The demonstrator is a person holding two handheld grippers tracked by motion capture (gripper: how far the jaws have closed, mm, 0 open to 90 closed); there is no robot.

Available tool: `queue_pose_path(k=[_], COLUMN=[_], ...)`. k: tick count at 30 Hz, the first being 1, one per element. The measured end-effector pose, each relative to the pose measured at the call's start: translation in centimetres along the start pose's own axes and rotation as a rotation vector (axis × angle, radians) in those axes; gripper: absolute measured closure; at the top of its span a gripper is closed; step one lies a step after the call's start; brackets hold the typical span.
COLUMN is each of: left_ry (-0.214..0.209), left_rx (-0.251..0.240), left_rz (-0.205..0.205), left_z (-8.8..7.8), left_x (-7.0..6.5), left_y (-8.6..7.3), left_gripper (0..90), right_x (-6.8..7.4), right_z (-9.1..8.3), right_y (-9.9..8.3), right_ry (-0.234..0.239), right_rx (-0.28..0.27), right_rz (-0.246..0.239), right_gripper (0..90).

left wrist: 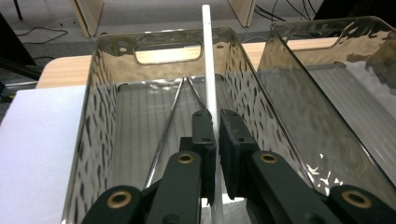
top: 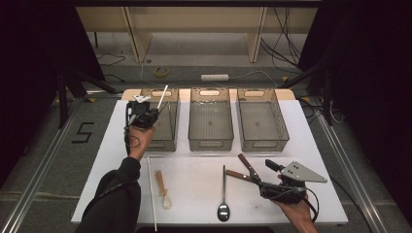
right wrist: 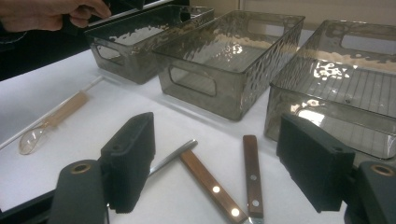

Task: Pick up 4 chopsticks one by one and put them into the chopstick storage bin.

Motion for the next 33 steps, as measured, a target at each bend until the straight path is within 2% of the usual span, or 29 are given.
queue_pose_path(k=[4,16,18,21,22,24,27,28,30,33], left_ry=[-0.013,-0.012,-0.015,0.007,0.008,0.009,0.006,-0.007,-0.033,-0.050], left_rx=[0.005,0.040,0.036,0.002,-0.003,-0.018,-0.030,-0.034,-0.020,0.000], left_rz=[-0.025,-0.038,-0.050,-0.033,-0.036,-0.036,-0.026,-0.040,-0.054,-0.063], left_z=[0.4,1.7,1.8,1.7,1.6,1.4,0.6,0.2,-0.5,-1.9], left_x=[0.2,0.5,0.5,0.4,0.4,0.2,0.0,0.0,0.0,0.1], left_y=[0.1,-0.1,-0.1,0.0,0.1,0.3,0.6,0.6,0.7,0.2], left_gripper=[84.6,84.4,83.6,85.2,81.5,68.0,57.2,53.1,46.3,38.9], right_x=[0.0,0.0,0.0,0.0,0.0,0.0,0.0,0.0,0.0,0.0], right_z=[0.0,0.0,0.0,0.0,0.0,0.0,0.0,0.0,0.0,0.0], right_y=[0.0,0.0,0.0,0.0,0.0,0.0,0.0,0.0,0.0,0.0], right_ry=[0.000,0.002,0.002,0.004,0.003,0.004,0.005,0.005,0.003,0.003], right_rx=[0.001,0.000,0.002,0.001,0.001,0.002,0.000,0.001,0.002,0.002], right_rz=[0.000,-0.003,-0.002,-0.002,-0.003,-0.005,-0.004,-0.003,-0.002,-0.005], right_gripper=[29.2,29.2,29.2,29.2,29.2,29.2,29.2,29.2,29.2,29.2])
Point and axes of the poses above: each handheld gripper's, and its own axes: z roughly forward along the jaws, y roughly out of its top, x roughly to its left, the point moved 3 cm from there along z, roughly forward along the jaws, and after that the axes turned 10 degrees about -z, right-handed, at the moved point
